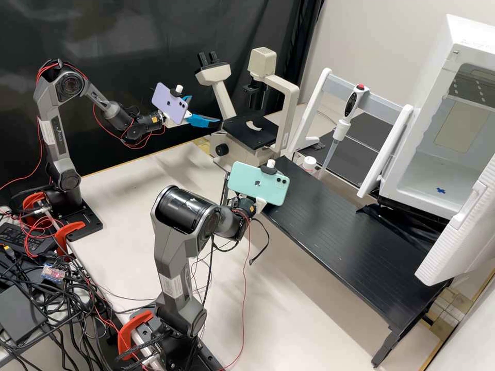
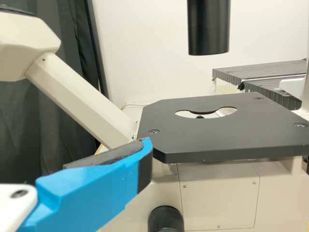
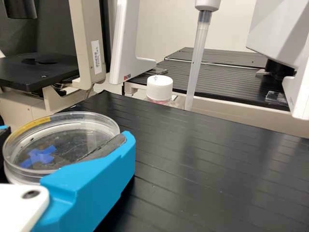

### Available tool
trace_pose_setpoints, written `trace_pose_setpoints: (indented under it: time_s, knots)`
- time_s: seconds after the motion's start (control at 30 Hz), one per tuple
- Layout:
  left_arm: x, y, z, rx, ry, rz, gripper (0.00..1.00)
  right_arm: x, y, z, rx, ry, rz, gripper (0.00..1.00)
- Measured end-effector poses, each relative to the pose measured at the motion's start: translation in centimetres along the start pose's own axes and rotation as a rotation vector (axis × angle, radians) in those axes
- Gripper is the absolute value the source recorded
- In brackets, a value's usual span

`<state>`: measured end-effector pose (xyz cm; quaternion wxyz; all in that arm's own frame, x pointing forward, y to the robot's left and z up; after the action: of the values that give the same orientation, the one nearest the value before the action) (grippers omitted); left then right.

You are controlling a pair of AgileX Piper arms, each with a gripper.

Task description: Move the petri dish to the incubator

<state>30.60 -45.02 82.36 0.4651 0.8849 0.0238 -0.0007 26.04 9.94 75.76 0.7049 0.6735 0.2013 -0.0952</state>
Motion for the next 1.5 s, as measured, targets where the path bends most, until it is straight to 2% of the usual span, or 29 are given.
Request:
trace_pose_setpoints:
  time_s: [0.17,0.37,0.47,0.7,0.87,1.0,1.2,1.37,1.5]
  knots:
    - [0.0,0.0,0.0,0.0,0.0,0.0,1.0,-0.3,0.3,-0.1,-0.01,-0.008,0.027,0.0]
    - [0.0,0.0,0.0,0.0,0.0,0.0,1.0,-1.9,1.3,0.2,-0.028,-0.044,0.101,0.0]
    - [0.0,0.0,0.0,0.0,0.0,0.0,1.0,-3.1,2.3,0.7,-0.016,-0.075,0.151,0.0]
    - [0.0,0.0,0.0,0.0,0.0,0.0,1.0,-5.8,5.9,1.9,0.028,-0.106,0.323,0.0]
    - [0.0,0.0,0.0,0.0,0.0,0.0,1.0,-6.7,7.8,3.2,0.048,-0.139,0.386,0.0]
    - [0.0,0.0,0.0,0.0,0.0,0.0,1.0,-6.6,9.8,4.1,0.045,-0.165,0.433,0.0]
    - [0.0,0.0,0.0,0.0,0.0,0.0,1.0,-6.2,14.1,5.9,0.051,-0.223,0.537,0.0]
    - [0.0,0.0,0.0,0.0,0.0,0.0,1.0,-5.5,16.9,6.9,0.057,-0.265,0.585,0.0]
    - [0.0,0.0,0.0,0.0,0.0,0.0,1.0,-4.2,19.6,7.7,0.074,-0.297,0.614,0.0]
